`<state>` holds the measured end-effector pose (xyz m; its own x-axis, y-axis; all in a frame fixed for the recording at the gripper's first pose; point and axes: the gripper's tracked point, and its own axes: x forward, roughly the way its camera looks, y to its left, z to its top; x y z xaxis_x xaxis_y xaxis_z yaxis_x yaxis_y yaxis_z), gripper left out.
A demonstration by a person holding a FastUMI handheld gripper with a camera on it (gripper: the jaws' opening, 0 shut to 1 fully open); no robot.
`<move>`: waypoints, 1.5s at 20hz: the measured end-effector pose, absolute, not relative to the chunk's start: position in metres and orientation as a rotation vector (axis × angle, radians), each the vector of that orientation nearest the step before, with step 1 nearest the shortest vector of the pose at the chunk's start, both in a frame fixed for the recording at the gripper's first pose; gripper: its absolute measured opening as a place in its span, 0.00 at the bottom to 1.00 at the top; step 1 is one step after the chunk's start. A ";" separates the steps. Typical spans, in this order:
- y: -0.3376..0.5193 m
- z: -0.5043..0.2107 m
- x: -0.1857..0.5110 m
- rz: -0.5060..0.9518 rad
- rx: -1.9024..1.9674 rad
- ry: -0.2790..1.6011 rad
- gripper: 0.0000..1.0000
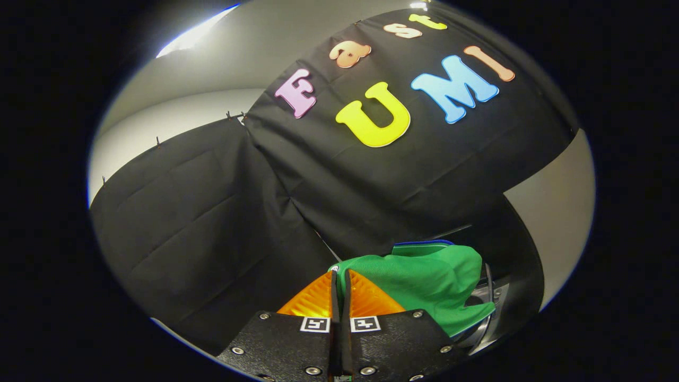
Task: Put the clothes into the washing machine and then close the washing machine lid.
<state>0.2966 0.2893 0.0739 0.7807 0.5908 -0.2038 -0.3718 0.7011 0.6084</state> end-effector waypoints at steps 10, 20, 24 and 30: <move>0.311 -0.025 0.328 0.503 0.508 0.565 0.00; 0.309 -0.120 0.341 0.427 0.348 0.690 0.00; 0.308 -0.152 0.331 0.412 0.332 0.746 0.08; 0.300 -0.148 0.335 0.380 0.231 0.693 0.80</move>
<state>0.3354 0.3001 -0.1485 0.7050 0.4145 -0.5754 -0.2631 0.9064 0.3306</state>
